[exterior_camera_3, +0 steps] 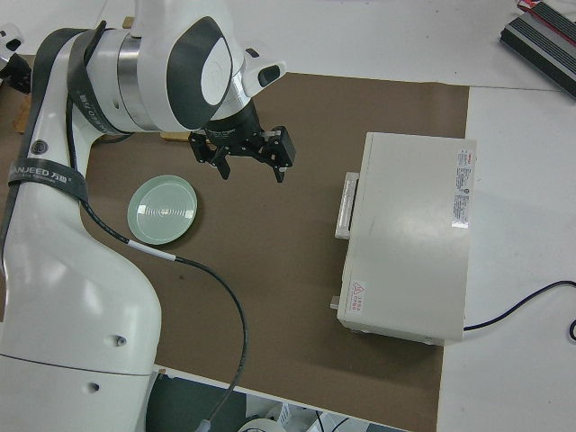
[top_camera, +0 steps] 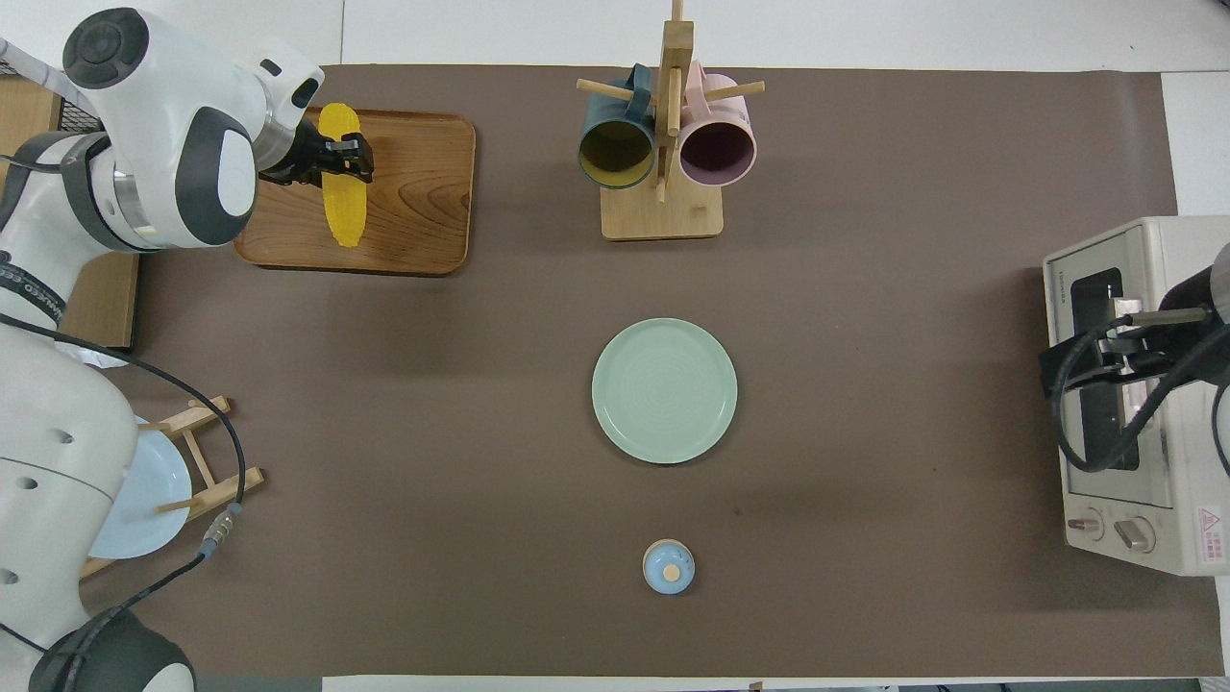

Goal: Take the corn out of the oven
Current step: 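Lift the corn and carry it to the wooden tray with the left gripper, then lower the corn onto the wooden tray and open the left gripper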

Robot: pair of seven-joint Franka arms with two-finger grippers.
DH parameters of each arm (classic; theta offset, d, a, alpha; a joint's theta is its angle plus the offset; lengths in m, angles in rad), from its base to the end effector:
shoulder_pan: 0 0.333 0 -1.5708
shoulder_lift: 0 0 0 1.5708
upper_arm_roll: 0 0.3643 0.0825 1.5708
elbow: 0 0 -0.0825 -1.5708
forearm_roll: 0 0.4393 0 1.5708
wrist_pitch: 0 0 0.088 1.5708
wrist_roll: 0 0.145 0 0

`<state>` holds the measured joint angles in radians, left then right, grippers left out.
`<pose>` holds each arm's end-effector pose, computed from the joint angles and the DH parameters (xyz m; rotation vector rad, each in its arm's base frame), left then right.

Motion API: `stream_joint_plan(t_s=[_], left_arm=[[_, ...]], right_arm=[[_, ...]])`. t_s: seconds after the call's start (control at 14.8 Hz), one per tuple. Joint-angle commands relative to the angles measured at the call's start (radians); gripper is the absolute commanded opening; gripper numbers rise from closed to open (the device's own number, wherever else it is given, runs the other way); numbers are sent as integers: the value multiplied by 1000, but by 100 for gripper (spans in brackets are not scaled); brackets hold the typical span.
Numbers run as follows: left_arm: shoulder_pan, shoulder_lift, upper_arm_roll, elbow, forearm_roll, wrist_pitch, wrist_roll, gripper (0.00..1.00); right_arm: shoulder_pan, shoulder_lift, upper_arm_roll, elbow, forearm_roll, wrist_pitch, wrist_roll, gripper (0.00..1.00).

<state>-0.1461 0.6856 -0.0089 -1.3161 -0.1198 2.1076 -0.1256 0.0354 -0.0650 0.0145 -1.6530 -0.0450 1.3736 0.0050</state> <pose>0.8200 -0.1361 0.3199 3.0130 0.0434 0.1345 0.5541 0.0207 0.6166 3.0718 0.0625 -0.3286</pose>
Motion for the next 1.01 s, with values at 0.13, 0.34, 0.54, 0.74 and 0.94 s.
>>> stream_joint_plan(t_s=[0.13, 0.34, 0.54, 0.74, 0.94], left_arm=[[11, 89, -10, 54, 58, 50, -9, 0], [13, 91, -10, 54, 65, 57, -6, 0], [7, 89, -10, 52, 141, 61, 61, 99], [5, 37, -11, 35, 149, 37, 61, 100], [5, -61, -11, 0, 146, -61, 58, 100]], right_arm=[[99, 34, -108, 47, 20, 5, -28, 100], [107, 59, -119, 52, 22, 31, -28, 100], [101, 51, -111, 50, 14, 42, -28, 100], [72, 54, -91, 50, 14, 54, -29, 100], [46, 53, -67, 52, 16, 58, -29, 100]])
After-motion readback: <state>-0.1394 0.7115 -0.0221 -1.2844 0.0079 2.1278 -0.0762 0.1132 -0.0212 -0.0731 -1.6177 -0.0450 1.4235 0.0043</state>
